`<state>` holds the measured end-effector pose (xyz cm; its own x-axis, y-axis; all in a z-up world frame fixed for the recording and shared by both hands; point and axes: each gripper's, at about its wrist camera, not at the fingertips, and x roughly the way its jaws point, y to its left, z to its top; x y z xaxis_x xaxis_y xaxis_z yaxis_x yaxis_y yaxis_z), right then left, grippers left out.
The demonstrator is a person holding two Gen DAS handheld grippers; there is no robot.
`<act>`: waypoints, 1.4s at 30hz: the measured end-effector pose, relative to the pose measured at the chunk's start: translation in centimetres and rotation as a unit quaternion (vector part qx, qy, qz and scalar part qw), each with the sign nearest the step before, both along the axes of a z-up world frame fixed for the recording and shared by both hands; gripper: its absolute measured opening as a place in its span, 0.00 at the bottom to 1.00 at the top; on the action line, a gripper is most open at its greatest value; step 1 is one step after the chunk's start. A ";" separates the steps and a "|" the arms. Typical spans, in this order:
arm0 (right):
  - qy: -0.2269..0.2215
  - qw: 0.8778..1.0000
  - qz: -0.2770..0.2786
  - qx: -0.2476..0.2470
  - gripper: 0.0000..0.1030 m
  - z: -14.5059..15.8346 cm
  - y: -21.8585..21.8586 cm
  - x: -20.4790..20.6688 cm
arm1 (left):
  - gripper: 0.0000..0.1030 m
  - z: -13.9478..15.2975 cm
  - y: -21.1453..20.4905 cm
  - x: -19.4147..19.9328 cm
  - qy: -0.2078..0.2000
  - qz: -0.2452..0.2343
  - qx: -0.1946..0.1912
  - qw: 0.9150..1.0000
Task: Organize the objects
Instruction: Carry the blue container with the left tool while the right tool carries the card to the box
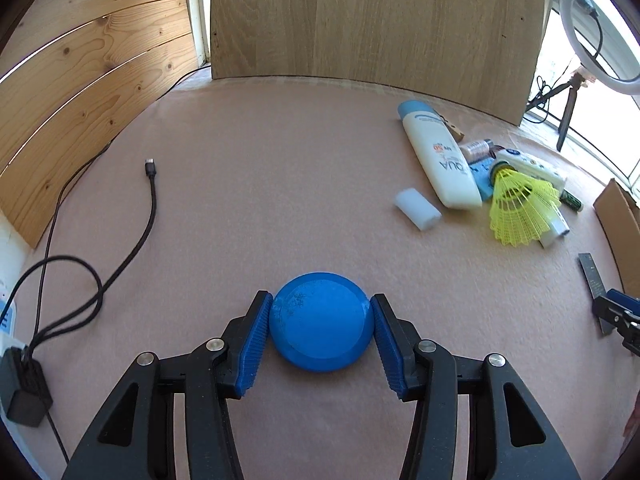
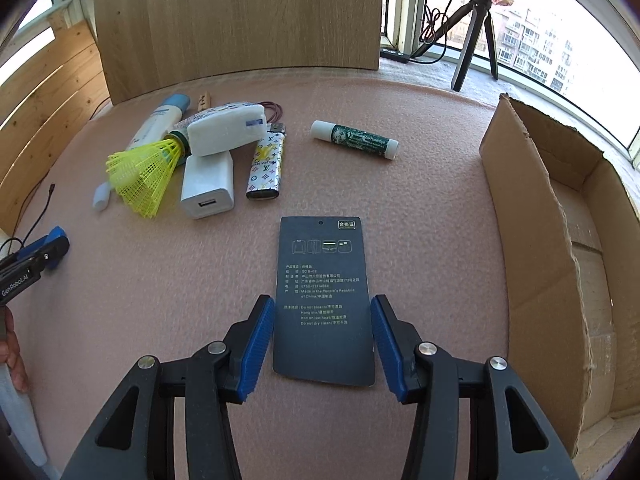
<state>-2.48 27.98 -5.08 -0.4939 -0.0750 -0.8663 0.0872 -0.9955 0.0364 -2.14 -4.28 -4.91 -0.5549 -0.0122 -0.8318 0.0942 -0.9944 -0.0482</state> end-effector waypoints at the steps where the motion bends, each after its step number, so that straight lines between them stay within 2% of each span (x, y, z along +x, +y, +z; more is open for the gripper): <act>1: 0.001 1.000 0.000 -0.004 0.44 0.1 0.0 0.5 | 0.52 0.1 0.3 0.8 -0.004 -0.002 0.004 1.000; 6: 0.017 1.000 0.002 -0.011 0.44 1.2 0.0 2.8 | 0.52 1.2 2.7 3.3 -0.007 -0.022 0.018 1.000; 11: 0.045 0.999 0.002 -0.015 0.44 3.8 0.1 4.2 | 0.52 3.7 5.9 4.6 0.006 -0.051 0.023 0.998; 16: 0.082 0.996 0.002 -0.023 0.44 7.7 0.6 5.8 | 0.52 8.1 8.9 5.3 0.030 -0.067 0.014 0.997; 22: 0.125 0.992 0.002 -0.026 0.44 12.1 1.8 7.5 | 0.52 14.8 12.1 6.4 0.082 -0.083 -0.005 0.993; 27: 0.143 0.989 0.000 -0.027 0.44 13.8 2.7 8.2 | 0.52 18.2 14.1 6.9 0.112 -0.099 -0.011 0.989; 33: 0.142 0.989 -0.005 -0.025 0.44 13.6 3.8 8.5 | 0.52 19.1 16.4 6.5 0.114 -0.116 -0.008 0.987; 42: 0.139 0.989 -0.049 -0.021 0.44 12.7 8.4 8.5 | 0.52 17.1 23.0 4.0 0.097 -0.175 -0.002 0.980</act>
